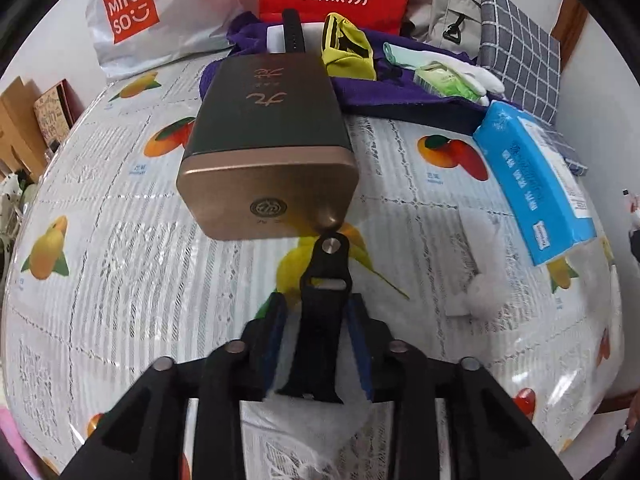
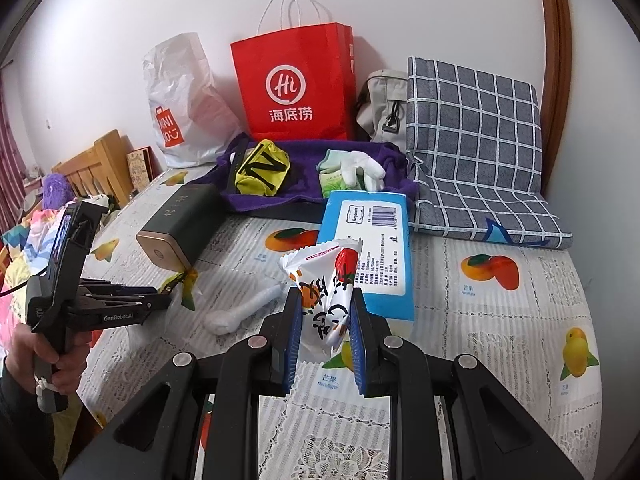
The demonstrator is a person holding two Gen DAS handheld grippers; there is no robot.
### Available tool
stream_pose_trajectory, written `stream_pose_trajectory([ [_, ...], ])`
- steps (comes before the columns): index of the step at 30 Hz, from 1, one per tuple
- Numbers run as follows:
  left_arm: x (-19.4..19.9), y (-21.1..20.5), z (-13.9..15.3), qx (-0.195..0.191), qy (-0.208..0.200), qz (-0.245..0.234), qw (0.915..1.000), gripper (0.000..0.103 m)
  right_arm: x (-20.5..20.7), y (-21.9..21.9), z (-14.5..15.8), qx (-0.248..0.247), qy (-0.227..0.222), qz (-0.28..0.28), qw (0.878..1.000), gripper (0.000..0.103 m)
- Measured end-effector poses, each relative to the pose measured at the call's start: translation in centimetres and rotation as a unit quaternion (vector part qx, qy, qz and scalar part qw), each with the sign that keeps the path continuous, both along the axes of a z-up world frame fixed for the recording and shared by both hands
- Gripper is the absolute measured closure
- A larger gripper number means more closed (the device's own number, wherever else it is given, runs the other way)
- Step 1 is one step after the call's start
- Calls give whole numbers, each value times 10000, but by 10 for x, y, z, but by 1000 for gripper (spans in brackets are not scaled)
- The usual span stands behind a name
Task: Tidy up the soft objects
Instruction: 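Carry the strap with the left tool while the right tool carries the candy packet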
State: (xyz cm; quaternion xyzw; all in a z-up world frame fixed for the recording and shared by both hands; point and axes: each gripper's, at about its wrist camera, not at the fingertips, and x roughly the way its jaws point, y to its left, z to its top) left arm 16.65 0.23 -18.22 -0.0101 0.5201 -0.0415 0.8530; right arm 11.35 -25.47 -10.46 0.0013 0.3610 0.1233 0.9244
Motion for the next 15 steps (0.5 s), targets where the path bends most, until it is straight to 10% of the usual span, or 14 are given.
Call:
stream_pose_trajectory([
  [15,-20,15,29,-451,-255,-255,9983,81,0,5,-1,-80,26,9,10000,81],
])
